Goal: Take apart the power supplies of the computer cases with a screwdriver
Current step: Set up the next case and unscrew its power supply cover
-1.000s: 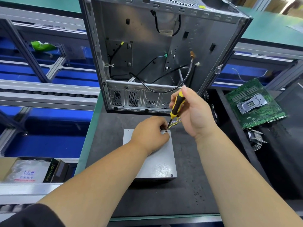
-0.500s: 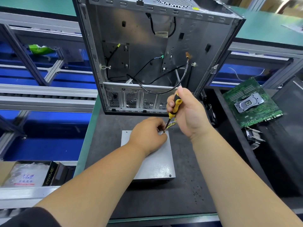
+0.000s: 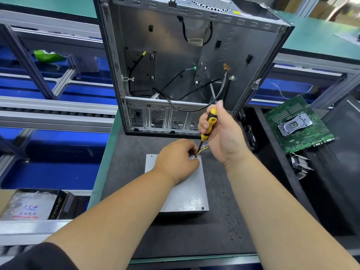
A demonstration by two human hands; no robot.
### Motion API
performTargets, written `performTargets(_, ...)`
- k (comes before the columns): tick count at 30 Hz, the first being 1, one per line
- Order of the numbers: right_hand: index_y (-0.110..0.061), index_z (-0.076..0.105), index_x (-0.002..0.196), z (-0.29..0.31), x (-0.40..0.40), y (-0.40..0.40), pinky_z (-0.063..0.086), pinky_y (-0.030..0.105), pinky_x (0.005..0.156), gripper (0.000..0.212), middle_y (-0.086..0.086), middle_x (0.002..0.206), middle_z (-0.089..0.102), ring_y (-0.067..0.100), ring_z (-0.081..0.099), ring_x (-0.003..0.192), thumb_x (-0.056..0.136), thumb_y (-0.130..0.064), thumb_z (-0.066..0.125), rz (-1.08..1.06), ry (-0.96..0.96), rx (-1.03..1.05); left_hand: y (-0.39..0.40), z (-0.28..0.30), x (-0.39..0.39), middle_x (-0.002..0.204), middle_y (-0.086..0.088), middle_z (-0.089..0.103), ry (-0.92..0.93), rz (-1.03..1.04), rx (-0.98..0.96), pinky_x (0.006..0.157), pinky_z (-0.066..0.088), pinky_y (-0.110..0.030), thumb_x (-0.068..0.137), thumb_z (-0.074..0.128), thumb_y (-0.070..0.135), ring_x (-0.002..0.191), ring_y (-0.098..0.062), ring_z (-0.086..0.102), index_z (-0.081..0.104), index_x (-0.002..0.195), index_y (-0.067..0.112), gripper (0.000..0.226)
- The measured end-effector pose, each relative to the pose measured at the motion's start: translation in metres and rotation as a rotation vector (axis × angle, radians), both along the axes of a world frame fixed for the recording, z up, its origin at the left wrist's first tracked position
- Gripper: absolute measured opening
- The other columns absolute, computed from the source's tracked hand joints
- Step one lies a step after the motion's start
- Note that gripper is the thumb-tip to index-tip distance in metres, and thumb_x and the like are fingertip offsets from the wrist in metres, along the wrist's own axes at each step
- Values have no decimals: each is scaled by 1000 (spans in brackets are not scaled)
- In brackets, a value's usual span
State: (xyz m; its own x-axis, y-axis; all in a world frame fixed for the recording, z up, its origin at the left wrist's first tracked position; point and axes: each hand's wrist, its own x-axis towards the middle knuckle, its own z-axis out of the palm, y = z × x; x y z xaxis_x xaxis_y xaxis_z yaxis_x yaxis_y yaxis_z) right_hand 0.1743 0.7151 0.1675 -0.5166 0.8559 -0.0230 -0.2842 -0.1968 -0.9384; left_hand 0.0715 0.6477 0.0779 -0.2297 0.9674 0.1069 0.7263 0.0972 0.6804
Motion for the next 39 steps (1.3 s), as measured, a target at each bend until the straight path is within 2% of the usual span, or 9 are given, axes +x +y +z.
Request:
performTargets(3,-15,45,84,-3,5,0,40,28,67,21,2,70,51,18,47,64,96,-32,48,-8,-35,62,-1,-1,0,88,13,58,-4,5,-2,69,41,-24,78,65,29,87,-9,53,54,79,33,12)
performTargets(7,-8,61,86,-3,10,2,51,30,75,31,1,78,63,17,60,72,105,-25,44,-54,-84,45,0,0,0,87,13,58,-3,4,-11,69,41,-25,78,64,28,87,-10,53,54,80,32,11)
performTargets(10,-4,66,86,0,9,2,51,30,73,44,3,70,59,17,55,68,108,-29,37,-23,-81,22,0,0,0,87,13,57,-2,6,-6,70,42,-25,78,64,27,88,-10,53,55,80,31,10)
performTargets(15,-2,65,93,0,1,-2,35,25,63,60,3,62,40,14,36,61,110,-39,21,18,-42,14,-1,2,0,86,13,57,-11,6,-6,69,40,-25,77,64,28,87,-9,53,54,78,31,11)
performTargets(21,-15,47,83,-2,2,-5,41,29,72,21,0,67,51,17,48,67,91,-33,52,-51,-55,75,-1,1,-1,86,13,58,-12,15,7,70,42,-24,82,66,27,89,-8,53,54,79,32,13)
performTargets(25,-21,61,81,-6,11,-6,46,35,75,21,-2,79,61,18,59,80,91,-38,54,-148,-218,179,-1,0,-3,86,12,56,-13,6,10,71,43,-27,86,69,29,88,-12,53,55,79,31,15)
performTargets(31,-29,71,88,-3,25,-8,55,29,65,25,-3,82,65,16,63,75,94,-40,50,-194,-378,289,-2,0,-3,89,8,57,-15,-12,44,81,46,-34,88,72,28,93,-16,51,62,83,22,13)
performTargets(36,-16,65,96,1,32,-6,53,21,64,6,-12,76,63,7,64,72,93,-22,64,-170,-448,422,0,3,-1,89,6,57,53,-23,72,83,45,-37,89,71,27,94,-19,50,63,86,19,12)
performTargets(39,-20,66,101,4,34,-6,52,14,66,12,-14,79,67,1,66,74,93,-12,67,-169,-516,522,0,5,1,87,9,52,107,-19,75,83,44,-37,91,69,27,94,-20,50,63,86,20,11)
